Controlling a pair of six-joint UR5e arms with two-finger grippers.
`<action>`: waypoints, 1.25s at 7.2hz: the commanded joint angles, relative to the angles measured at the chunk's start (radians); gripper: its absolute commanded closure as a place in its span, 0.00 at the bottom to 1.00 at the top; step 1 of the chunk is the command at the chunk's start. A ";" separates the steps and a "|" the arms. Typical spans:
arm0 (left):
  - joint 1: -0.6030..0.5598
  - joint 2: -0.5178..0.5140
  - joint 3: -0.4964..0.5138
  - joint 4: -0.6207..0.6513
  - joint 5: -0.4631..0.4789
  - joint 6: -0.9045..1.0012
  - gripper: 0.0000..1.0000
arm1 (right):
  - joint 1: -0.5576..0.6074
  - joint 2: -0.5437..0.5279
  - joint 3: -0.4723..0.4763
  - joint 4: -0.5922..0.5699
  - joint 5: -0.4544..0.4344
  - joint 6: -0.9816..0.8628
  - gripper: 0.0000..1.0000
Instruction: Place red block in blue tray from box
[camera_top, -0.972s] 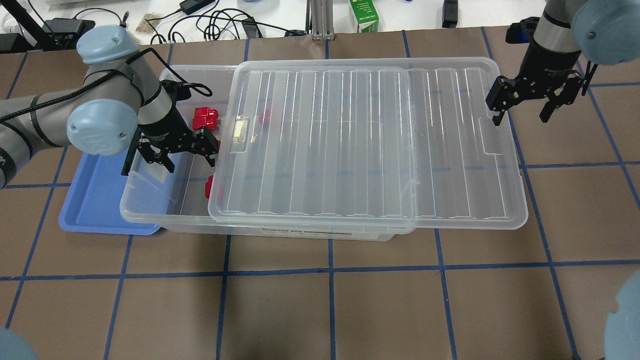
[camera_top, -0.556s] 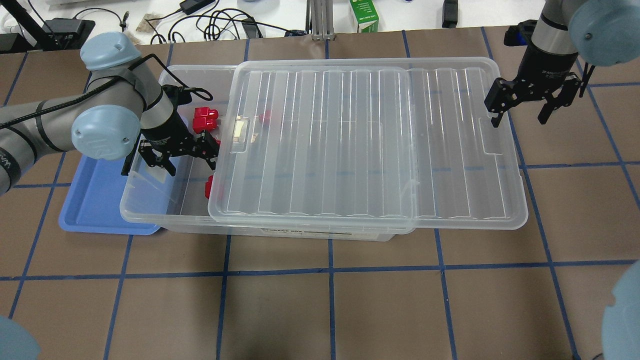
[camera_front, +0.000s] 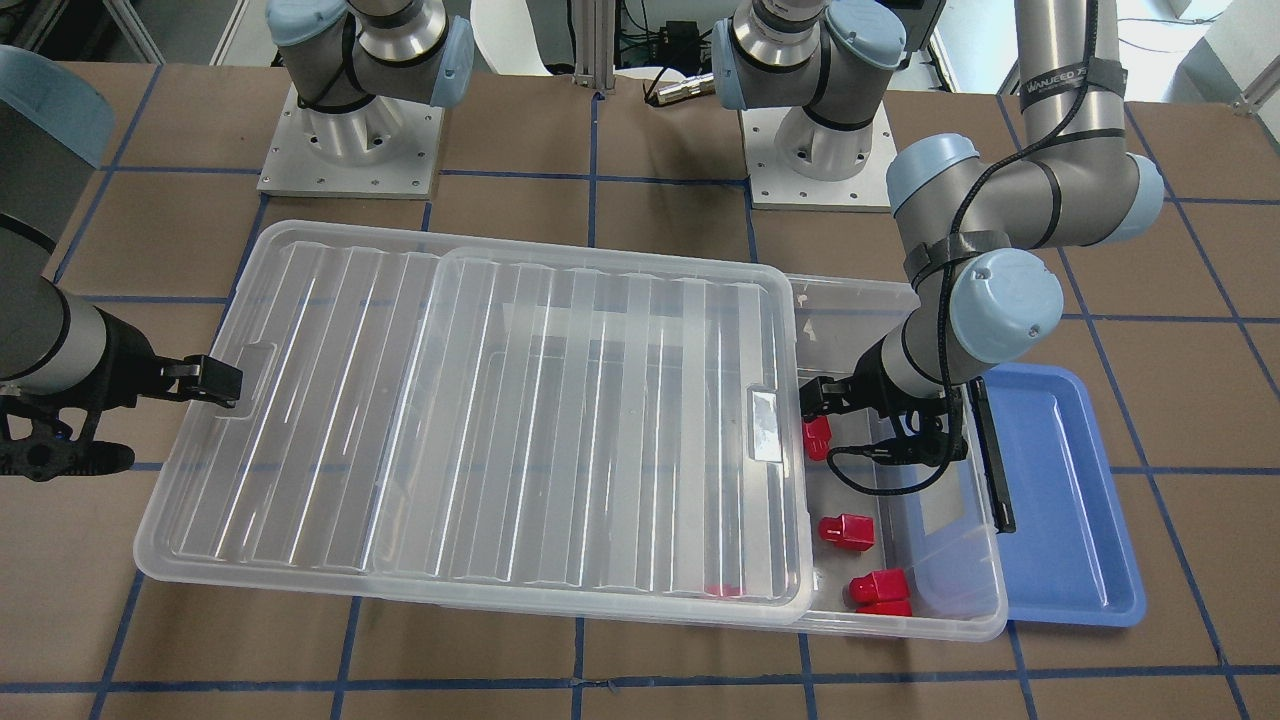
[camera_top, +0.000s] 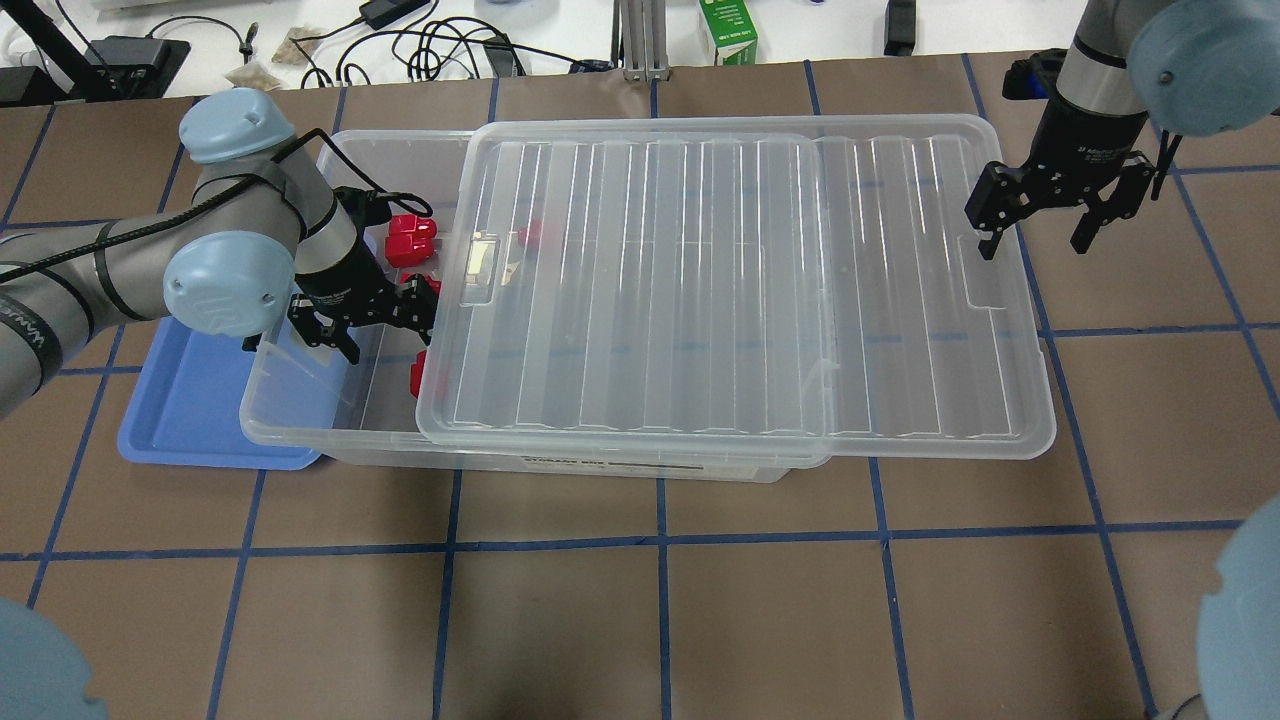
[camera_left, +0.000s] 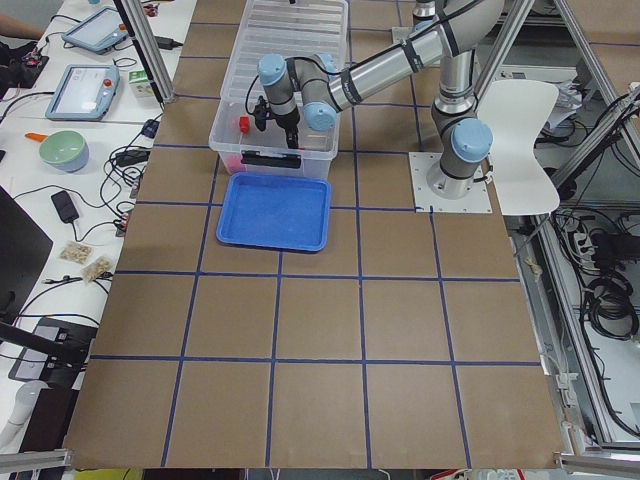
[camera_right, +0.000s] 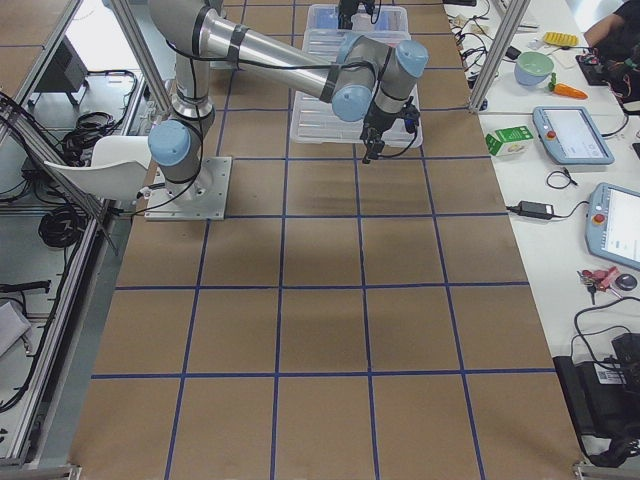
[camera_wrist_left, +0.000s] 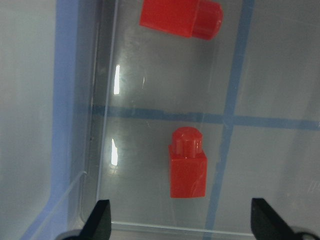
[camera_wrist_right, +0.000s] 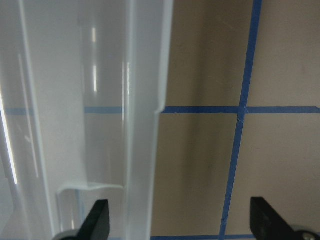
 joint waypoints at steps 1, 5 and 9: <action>0.000 -0.004 -0.004 0.001 0.001 0.000 0.02 | -0.009 0.008 -0.004 0.000 -0.009 -0.013 0.00; 0.000 -0.022 -0.030 0.032 0.000 -0.002 0.02 | -0.033 0.007 -0.003 -0.015 -0.015 -0.020 0.00; -0.003 -0.030 -0.036 0.032 -0.002 -0.026 0.02 | -0.035 0.008 -0.007 -0.015 -0.039 -0.035 0.00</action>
